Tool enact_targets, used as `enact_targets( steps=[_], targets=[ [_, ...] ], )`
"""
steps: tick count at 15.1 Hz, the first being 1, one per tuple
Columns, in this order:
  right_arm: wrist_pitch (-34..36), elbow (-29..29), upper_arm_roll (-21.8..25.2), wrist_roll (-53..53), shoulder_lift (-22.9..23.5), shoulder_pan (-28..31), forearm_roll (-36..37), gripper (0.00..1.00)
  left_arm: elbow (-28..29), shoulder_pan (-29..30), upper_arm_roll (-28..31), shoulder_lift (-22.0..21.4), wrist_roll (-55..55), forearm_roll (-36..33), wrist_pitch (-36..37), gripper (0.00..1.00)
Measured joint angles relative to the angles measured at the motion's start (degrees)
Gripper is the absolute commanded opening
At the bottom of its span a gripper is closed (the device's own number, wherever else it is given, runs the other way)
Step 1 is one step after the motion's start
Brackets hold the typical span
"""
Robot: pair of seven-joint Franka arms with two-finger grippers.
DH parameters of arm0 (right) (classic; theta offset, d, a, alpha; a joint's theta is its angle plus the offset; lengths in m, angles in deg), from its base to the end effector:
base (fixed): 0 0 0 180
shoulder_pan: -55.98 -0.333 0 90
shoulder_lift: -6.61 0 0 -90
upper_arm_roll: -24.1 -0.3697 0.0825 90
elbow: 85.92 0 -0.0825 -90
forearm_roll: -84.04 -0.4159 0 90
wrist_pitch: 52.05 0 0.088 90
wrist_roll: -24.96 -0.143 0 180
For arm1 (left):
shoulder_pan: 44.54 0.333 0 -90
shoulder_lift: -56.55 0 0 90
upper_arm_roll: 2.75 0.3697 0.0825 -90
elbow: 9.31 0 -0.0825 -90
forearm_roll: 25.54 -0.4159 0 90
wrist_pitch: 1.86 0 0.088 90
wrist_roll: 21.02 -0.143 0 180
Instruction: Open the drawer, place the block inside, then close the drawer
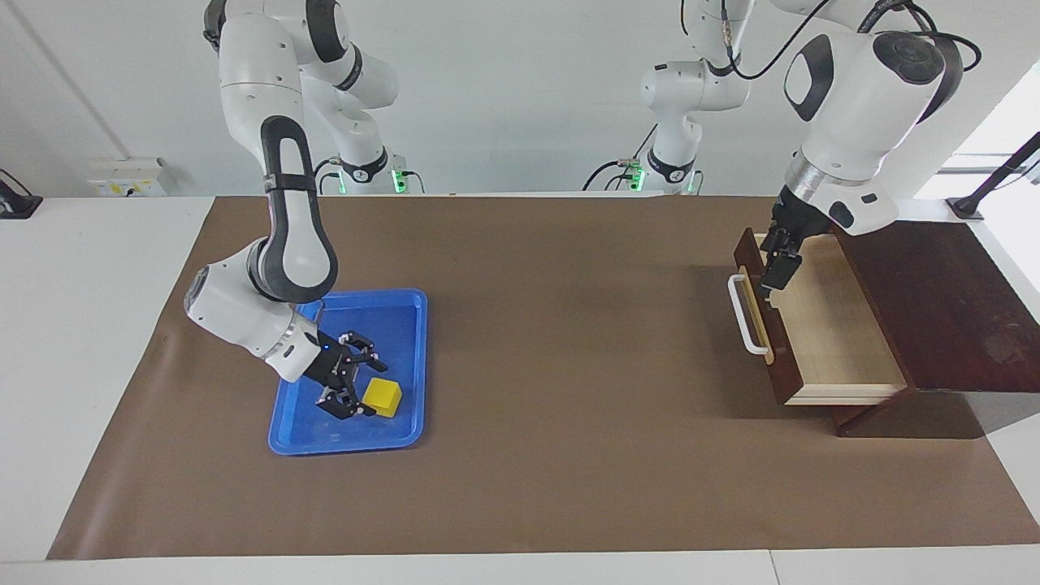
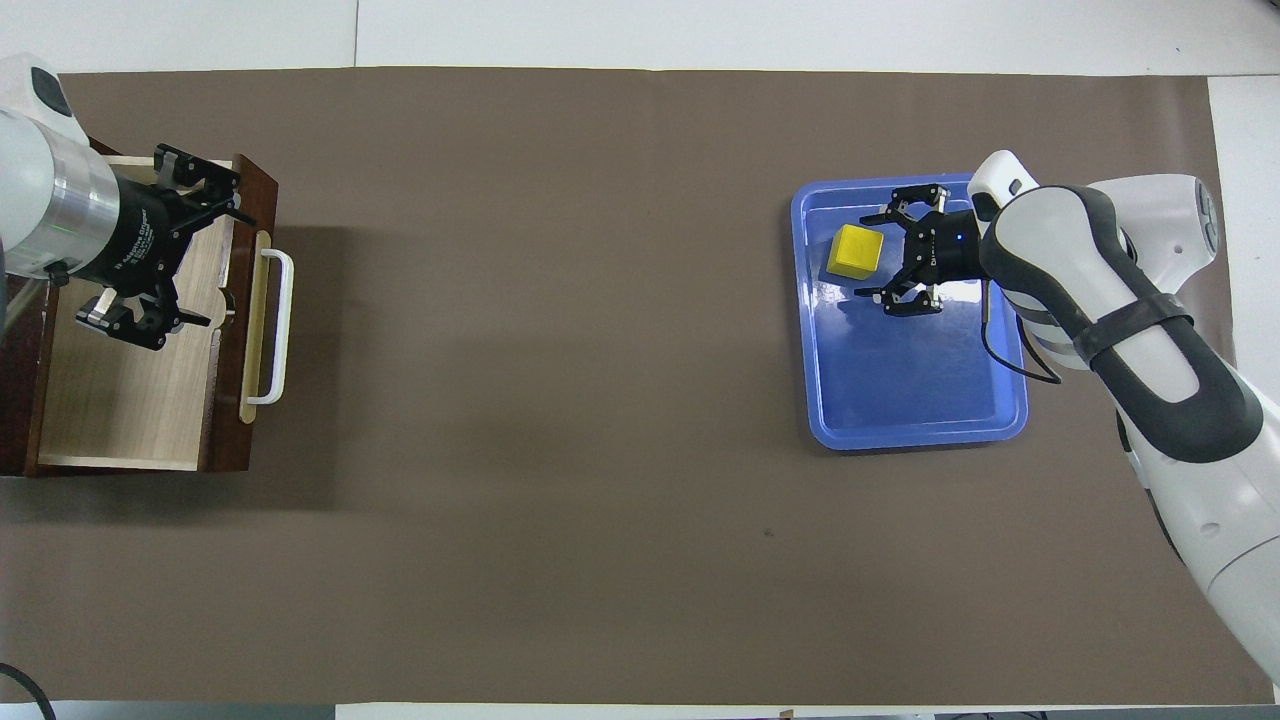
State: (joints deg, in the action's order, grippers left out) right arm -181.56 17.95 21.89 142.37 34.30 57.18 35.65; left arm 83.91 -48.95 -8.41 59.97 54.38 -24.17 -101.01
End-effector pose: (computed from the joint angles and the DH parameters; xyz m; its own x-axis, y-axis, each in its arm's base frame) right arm 0.7051 0.0510 0.2764 0.0348 0.7984 0.6012 0.9911 -0.1050 0.0820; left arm 0.6113 -0.1100 0.5922 0.4145 0.9099 -0.0176 0.9093 -0.4132 0.0501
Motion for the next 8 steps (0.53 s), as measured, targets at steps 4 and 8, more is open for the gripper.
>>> enact_targets(
  steps=[4,8],
  targets=[
    [-1.87,0.17,0.01,0.00,0.00,-0.01,-0.03,0.00,0.00,0.06,0.15,-1.04,4.69,1.48,1.03,1.00],
    [-1.22,-0.26,0.00,-0.20,-0.05,-0.03,-0.06,0.00,0.00,2.07,1.33,-1.53,5.44,2.84,2.15,1.00]
  ],
)
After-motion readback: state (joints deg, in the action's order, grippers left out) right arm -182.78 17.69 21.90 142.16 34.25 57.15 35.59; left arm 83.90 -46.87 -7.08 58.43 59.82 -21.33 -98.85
